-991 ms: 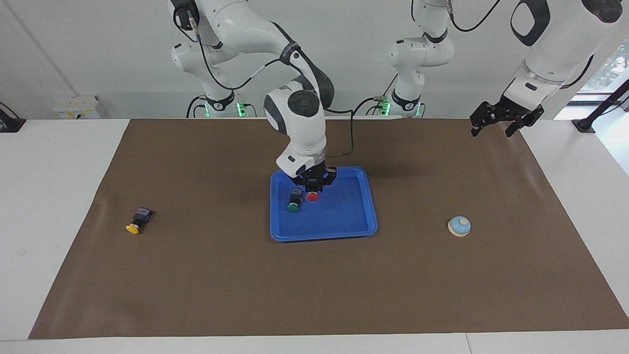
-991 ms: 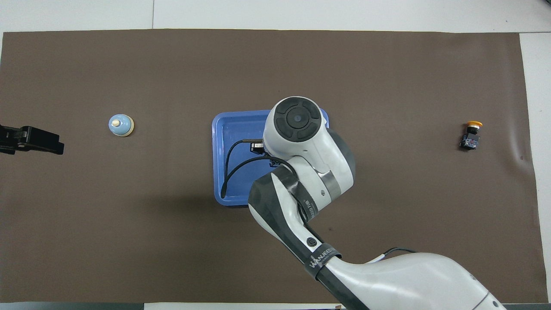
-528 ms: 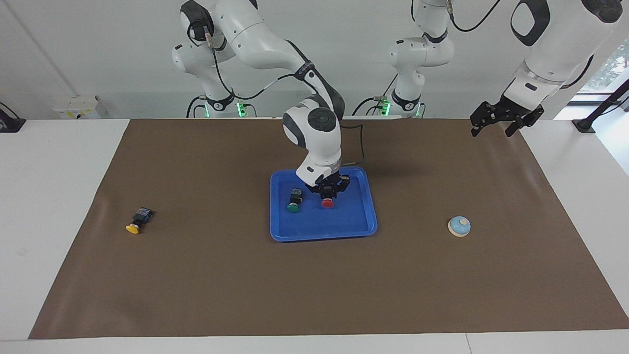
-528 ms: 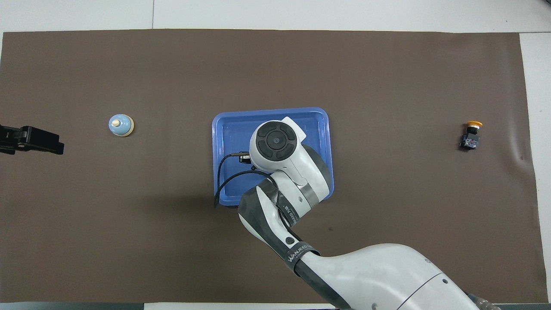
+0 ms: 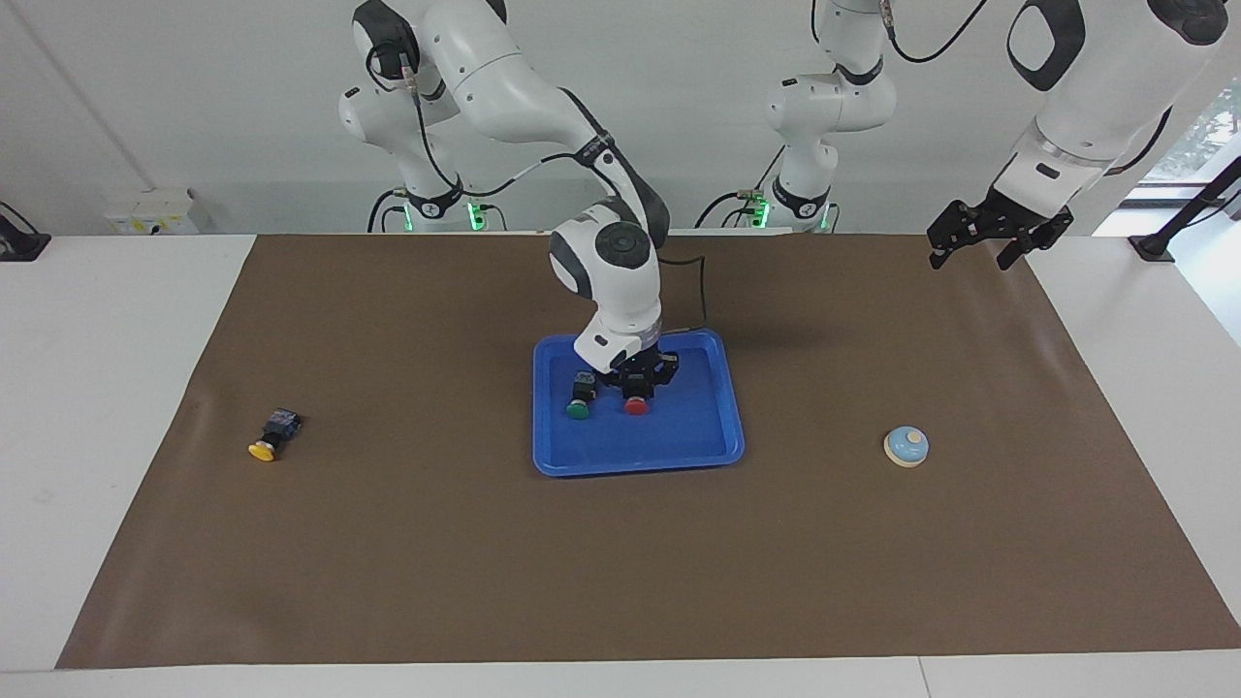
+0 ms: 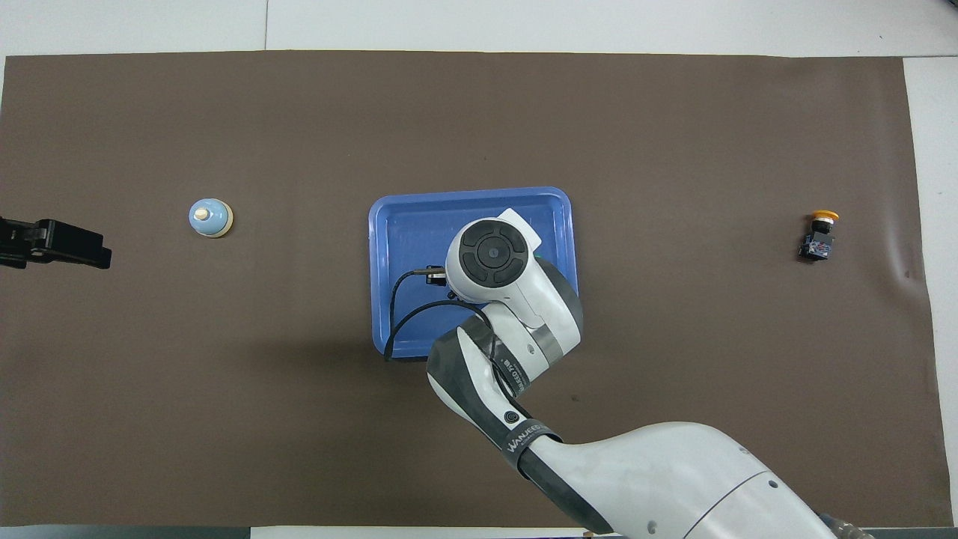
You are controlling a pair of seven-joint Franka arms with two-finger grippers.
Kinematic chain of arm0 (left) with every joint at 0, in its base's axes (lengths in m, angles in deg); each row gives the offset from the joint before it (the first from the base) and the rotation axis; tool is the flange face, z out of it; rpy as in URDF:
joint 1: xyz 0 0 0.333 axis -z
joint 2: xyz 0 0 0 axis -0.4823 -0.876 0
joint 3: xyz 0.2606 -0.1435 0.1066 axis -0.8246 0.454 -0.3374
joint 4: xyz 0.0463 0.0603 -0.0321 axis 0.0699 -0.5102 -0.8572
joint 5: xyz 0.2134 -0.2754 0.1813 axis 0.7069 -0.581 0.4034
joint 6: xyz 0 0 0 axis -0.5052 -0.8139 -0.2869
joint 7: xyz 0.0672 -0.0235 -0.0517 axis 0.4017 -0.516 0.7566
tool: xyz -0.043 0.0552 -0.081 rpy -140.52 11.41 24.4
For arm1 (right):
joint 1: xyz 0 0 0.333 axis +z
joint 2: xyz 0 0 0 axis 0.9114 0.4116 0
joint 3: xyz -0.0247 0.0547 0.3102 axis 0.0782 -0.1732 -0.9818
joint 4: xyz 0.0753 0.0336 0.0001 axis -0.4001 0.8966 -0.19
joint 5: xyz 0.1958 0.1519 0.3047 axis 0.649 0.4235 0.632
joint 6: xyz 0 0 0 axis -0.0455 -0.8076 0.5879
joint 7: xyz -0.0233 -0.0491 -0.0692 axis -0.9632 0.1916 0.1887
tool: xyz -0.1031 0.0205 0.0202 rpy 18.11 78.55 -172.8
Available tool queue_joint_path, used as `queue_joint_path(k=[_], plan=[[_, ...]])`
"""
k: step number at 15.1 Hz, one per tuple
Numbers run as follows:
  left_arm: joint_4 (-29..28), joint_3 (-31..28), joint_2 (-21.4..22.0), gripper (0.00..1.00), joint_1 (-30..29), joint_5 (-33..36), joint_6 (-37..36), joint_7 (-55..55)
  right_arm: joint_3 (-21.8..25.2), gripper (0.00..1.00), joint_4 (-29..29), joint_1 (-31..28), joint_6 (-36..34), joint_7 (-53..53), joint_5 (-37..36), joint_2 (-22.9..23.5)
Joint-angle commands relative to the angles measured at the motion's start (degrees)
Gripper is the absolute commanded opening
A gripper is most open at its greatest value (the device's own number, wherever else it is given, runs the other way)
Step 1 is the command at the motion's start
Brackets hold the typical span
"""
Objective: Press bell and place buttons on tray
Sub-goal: 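Grasp the red button and place it in the tray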
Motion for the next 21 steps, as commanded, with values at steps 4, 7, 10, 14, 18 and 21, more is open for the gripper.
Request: queue_joint_path(k=[4,7,10,14,18,21], plan=[[0.55,0.03,0.25,1.0,-0.16,0.61,-0.71,-0.48,-0.41,1.0,2.22,-0.69,0.79,1.6,-0.63,-1.93],[0.55,0.03,0.25,1.0,-0.16,0.61,-0.71,-0.48,-0.23,1.0,0.72,-0.78,-1.84,3.54,-0.63,-2.02],[0.55,0.03,0.33,1.0,-0.16,0.61,-0.71,-0.48,1.26,1.0,-1.74,-2.96,-9.12,3.46,-0.71,-4.73],[0.55,0.03,0.33,1.0,-0.16,0.61,-0.71,-0.48,1.88,1.0,-1.57,-14.28,-16.77,-6.35,-0.98,-11.85],[0.55,0.03,0.33,1.0,-0.16,0.61,-0.71,-0.48,1.97,1.0,-1.22,-26.94,-20.13,-21.56,-1.33,-13.97],[0.55,0.03,0.34,1.0,-0.16,0.61,-0.71,-0.48,1.97,1.0,0.62,-34.6,-19.78,-26.07,-3.26,-14.23]])
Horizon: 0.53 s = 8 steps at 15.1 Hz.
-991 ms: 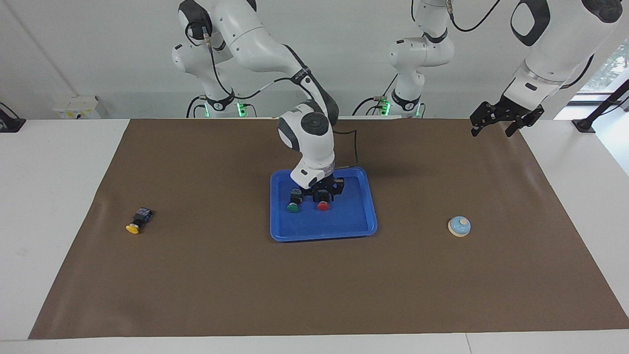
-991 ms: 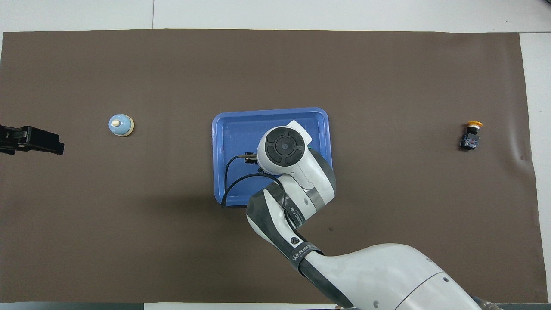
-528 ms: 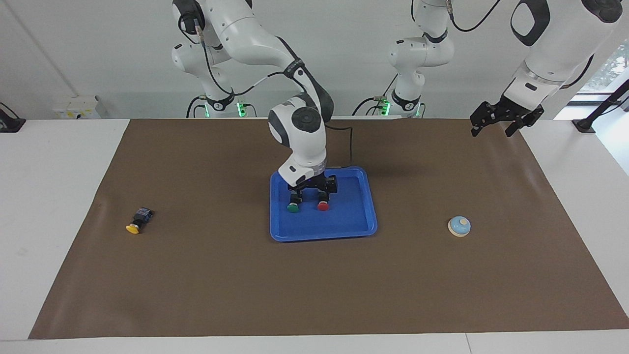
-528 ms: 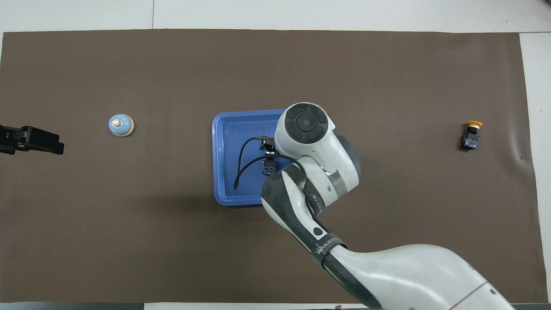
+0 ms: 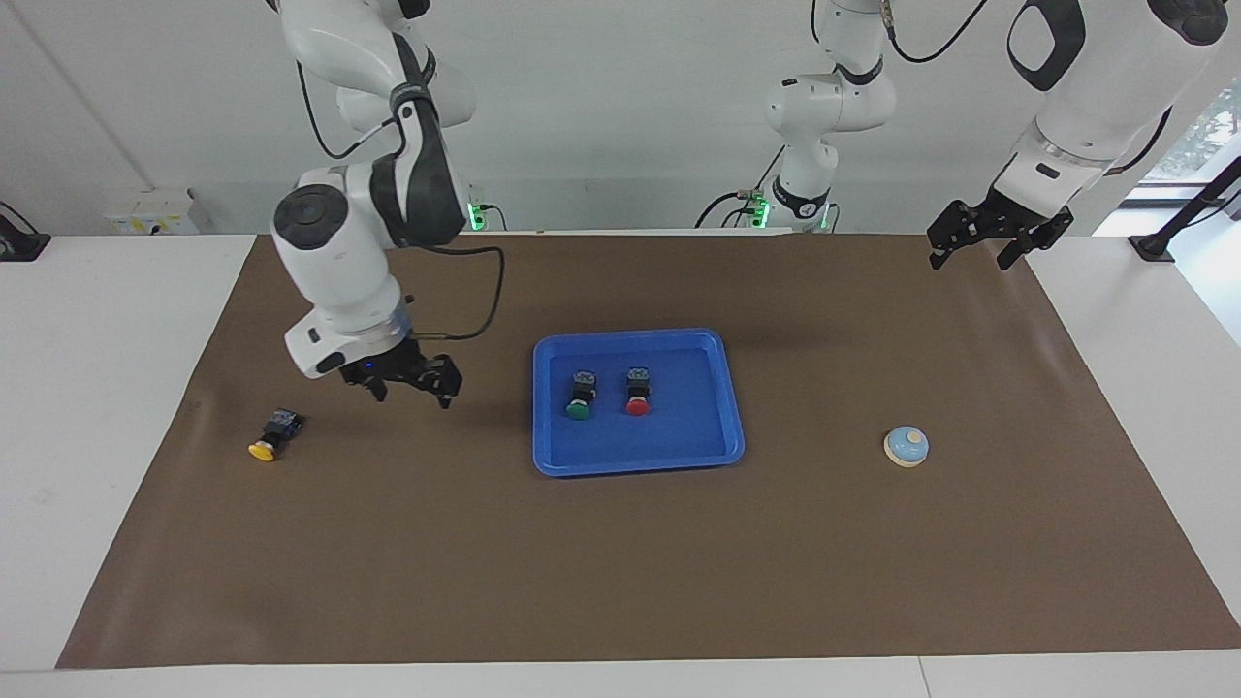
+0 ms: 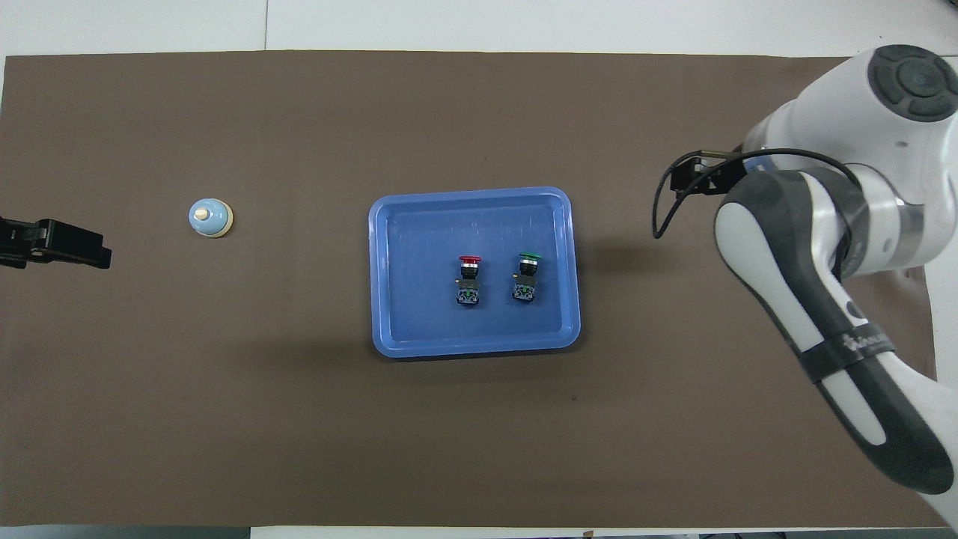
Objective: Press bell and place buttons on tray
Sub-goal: 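Reach the right gripper to the yellow-capped button and grasp it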
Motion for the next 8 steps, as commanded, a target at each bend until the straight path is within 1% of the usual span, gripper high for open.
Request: queue_joint_path(k=[1,3,5,6,8], plan=[[0.55,0.03,0.25,1.0,-0.16,0.61,-0.71,-0.49,-1.04,1.0,3.6,-5.31,0.83,-1.99,-2.37,-1.16],[0.55,0.03,0.25,1.0,-0.16,0.61,-0.71,-0.49,-1.04,1.0,6.58,-7.86,3.1,-2.08,-4.22,-1.34],[0.55,0.03,0.25,1.0,-0.16,0.61,-0.71,-0.49,-1.04,1.0,11.75,-11.55,8.63,-3.21,-4.67,-2.39],[0.55,0.03,0.25,1.0,-0.16,0.61,-0.71,-0.49,-1.04,1.0,13.43,-13.05,11.35,-5.05,-4.67,-2.3],[0.55,0.03,0.25,1.0,-0.16,0.61,-0.71,-0.49,-1.04,1.0,13.89,-15.51,13.57,-7.26,-4.75,-0.64]])
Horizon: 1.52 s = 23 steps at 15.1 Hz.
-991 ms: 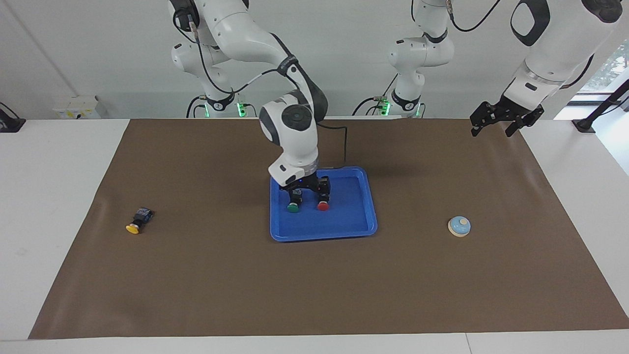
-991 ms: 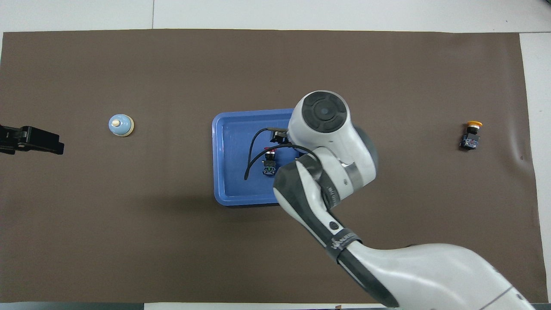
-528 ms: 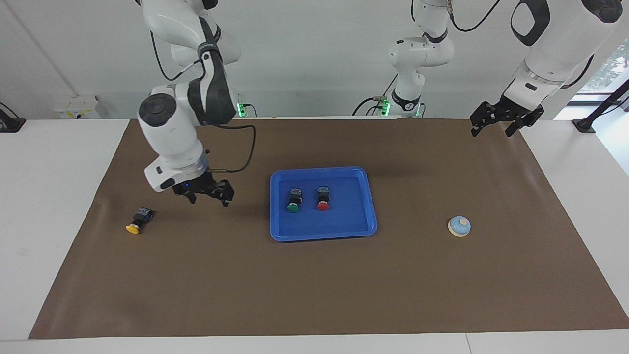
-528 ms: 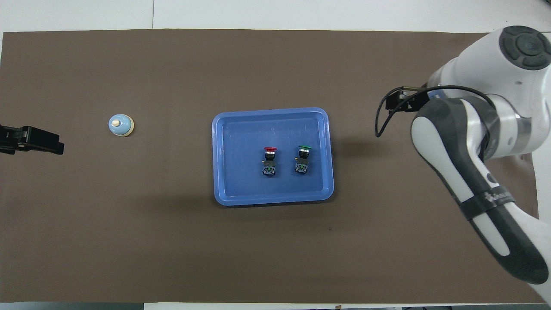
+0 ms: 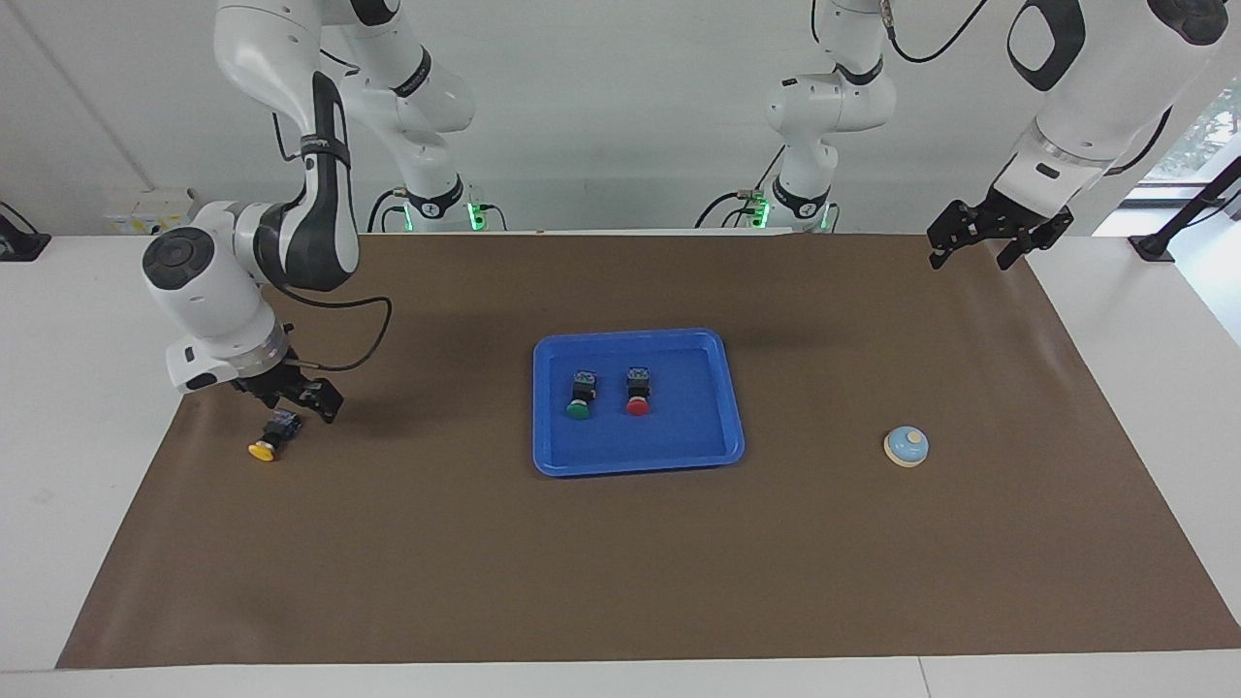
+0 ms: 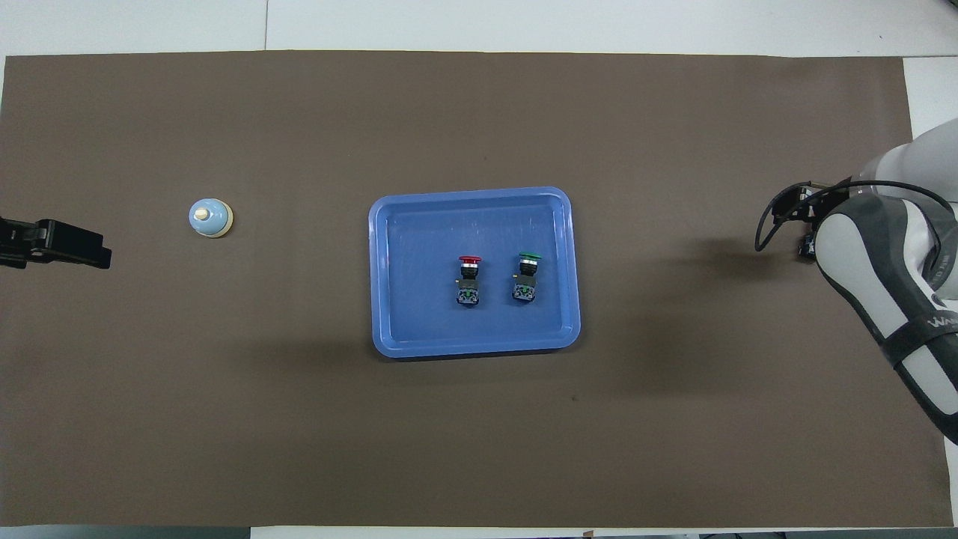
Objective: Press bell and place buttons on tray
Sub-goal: 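Reach the right gripper to the yellow-capped button and grasp it, then carry the yellow button into the tray and release it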
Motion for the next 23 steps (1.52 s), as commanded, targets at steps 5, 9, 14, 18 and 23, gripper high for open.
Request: queue_joint_path(k=[5,9,14,18,23], plan=[[0.55,0.03,0.25,1.0,-0.16,0.61,-0.71,-0.48,-0.9,1.0,2.89,-6.15,8.67,-2.24,-1.98,3.75],[0.55,0.03,0.25,1.0,-0.16,0.61,-0.71,-0.48,-0.99,1.0,2.81,-6.25,12.65,-1.72,-1.98,6.49],[0.55,0.03,0.25,1.0,-0.16,0.61,-0.71,-0.48,-1.08,0.56,2.89,-6.25,11.51,-0.75,-1.89,6.4],[0.55,0.03,0.33,1.0,-0.16,0.61,-0.71,-0.48,-1.08,0.09,2.8,-6.25,8.52,-1.8,-1.89,6.05],[0.55,0.03,0.33,1.0,-0.16,0.61,-0.71,-0.48,-1.25,0.0,0.79,-5.64,4.93,-4.27,-1.63,5.87]])
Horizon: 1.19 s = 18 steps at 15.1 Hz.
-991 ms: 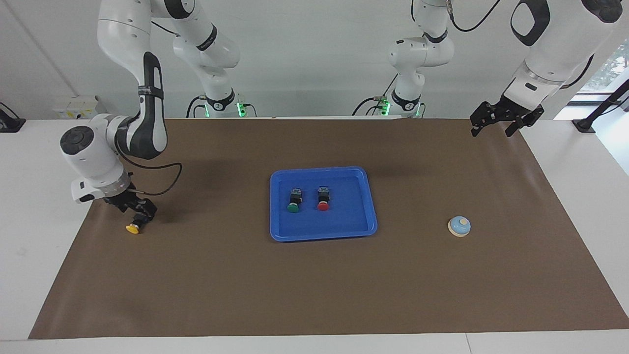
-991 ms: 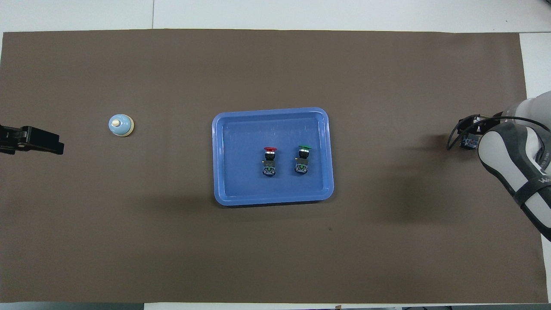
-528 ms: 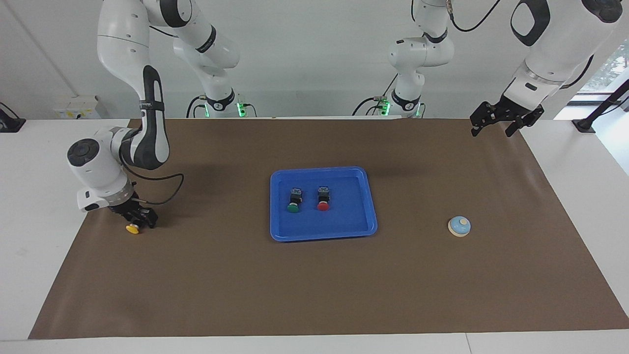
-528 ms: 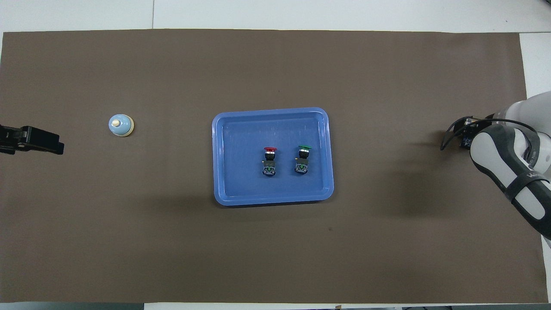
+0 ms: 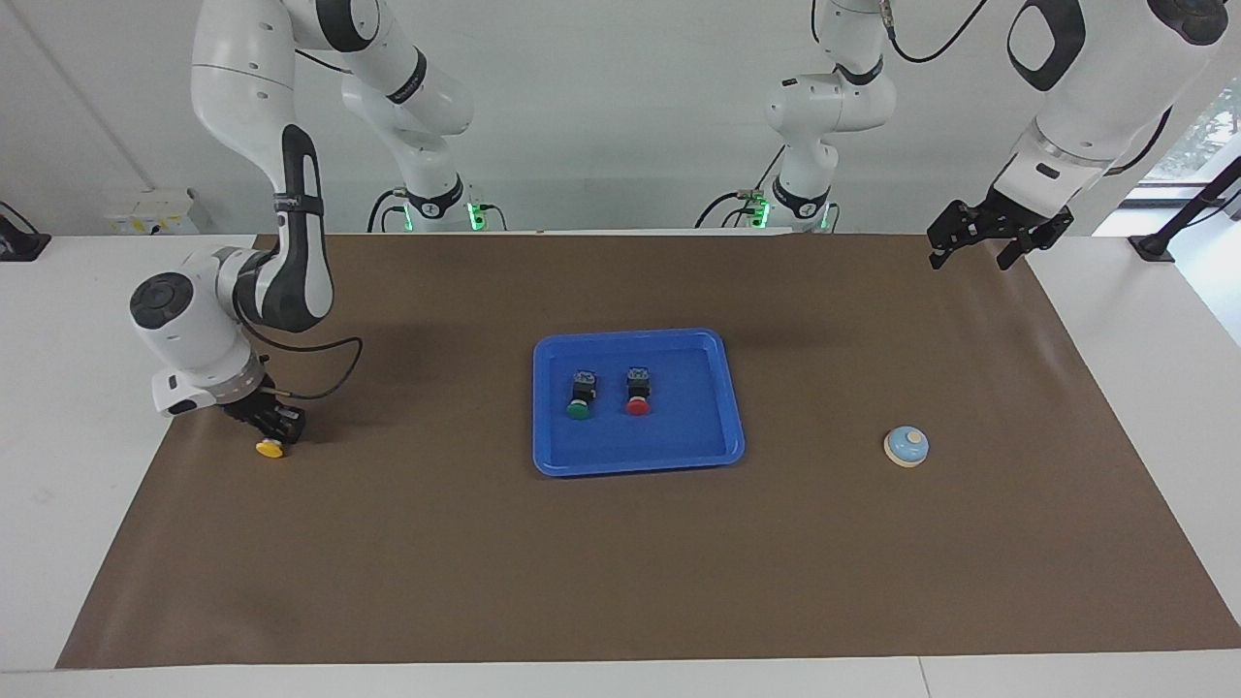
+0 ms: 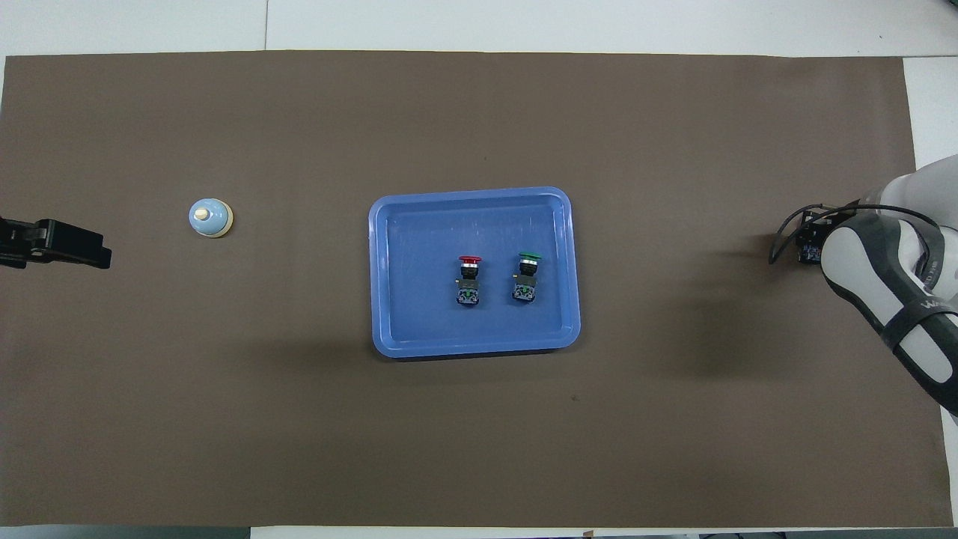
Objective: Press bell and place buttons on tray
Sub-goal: 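Carry the yellow button into the tray and release it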
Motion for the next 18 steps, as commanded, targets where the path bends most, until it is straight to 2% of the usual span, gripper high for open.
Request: queue_joint_path(k=[1,5,8,12,15,18], plan=[[0.55,0.03,0.34,1.0,-0.16,0.61,-0.71,-0.49,-1.1,0.0,-2.29,0.02,-4.46,-0.8,-0.41,-0.63],[0.55,0.03,0.34,1.0,-0.16,0.61,-0.71,-0.49,-1.37,0.0,-8.7,5.72,-12.28,3.49,1.26,-0.63],[0.55,0.03,0.33,1.0,-0.16,0.61,-0.71,-0.49,-1.37,0.0,-13.8,13.09,-17.47,12.44,1.61,-0.54],[0.55,0.03,0.25,1.0,-0.16,0.61,-0.71,-0.49,-1.37,0.0,-19.95,24.34,-22.31,22.82,6.09,-0.37],[0.55,0.03,0.25,1.0,-0.16,0.61,-0.71,-0.49,-1.37,0.0,-21.55,35.06,-21.36,32.66,8.1,0.07],[0.55,0.03,0.25,1.0,-0.16,0.61,-0.71,-0.49,-1.28,0.0,-21.81,42.62,-19.6,33.83,11.28,0.42]])
